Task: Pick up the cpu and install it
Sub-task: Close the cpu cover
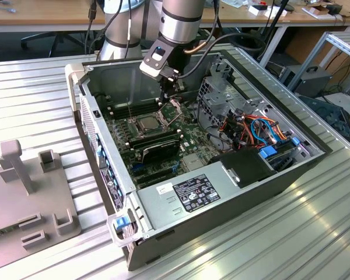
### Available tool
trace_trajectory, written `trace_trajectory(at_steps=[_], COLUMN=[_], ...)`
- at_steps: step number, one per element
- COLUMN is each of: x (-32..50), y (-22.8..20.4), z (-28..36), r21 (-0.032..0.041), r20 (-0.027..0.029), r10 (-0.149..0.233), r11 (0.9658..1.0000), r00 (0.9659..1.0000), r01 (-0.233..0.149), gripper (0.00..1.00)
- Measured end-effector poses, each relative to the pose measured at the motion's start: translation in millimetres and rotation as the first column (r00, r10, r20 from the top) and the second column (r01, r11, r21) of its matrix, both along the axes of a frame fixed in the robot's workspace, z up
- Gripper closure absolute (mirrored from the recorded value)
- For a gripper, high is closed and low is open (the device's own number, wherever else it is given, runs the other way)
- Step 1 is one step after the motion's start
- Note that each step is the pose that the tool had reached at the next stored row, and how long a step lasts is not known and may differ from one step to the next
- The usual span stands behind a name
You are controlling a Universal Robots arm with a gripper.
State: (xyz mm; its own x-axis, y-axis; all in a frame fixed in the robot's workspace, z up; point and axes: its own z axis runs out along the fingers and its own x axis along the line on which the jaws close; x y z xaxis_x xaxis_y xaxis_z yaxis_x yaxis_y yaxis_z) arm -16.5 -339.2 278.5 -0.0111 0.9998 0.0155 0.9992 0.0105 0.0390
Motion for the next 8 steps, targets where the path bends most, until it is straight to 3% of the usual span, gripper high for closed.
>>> trace_trajectory(at_steps=[8], x=[0.7], y=[0.0], z=[0.0], r21=[0.0], r20=[0.0], r10=[0.0], r11=[1.0], r00=[1.0], r01=[0.0], gripper=[0.89])
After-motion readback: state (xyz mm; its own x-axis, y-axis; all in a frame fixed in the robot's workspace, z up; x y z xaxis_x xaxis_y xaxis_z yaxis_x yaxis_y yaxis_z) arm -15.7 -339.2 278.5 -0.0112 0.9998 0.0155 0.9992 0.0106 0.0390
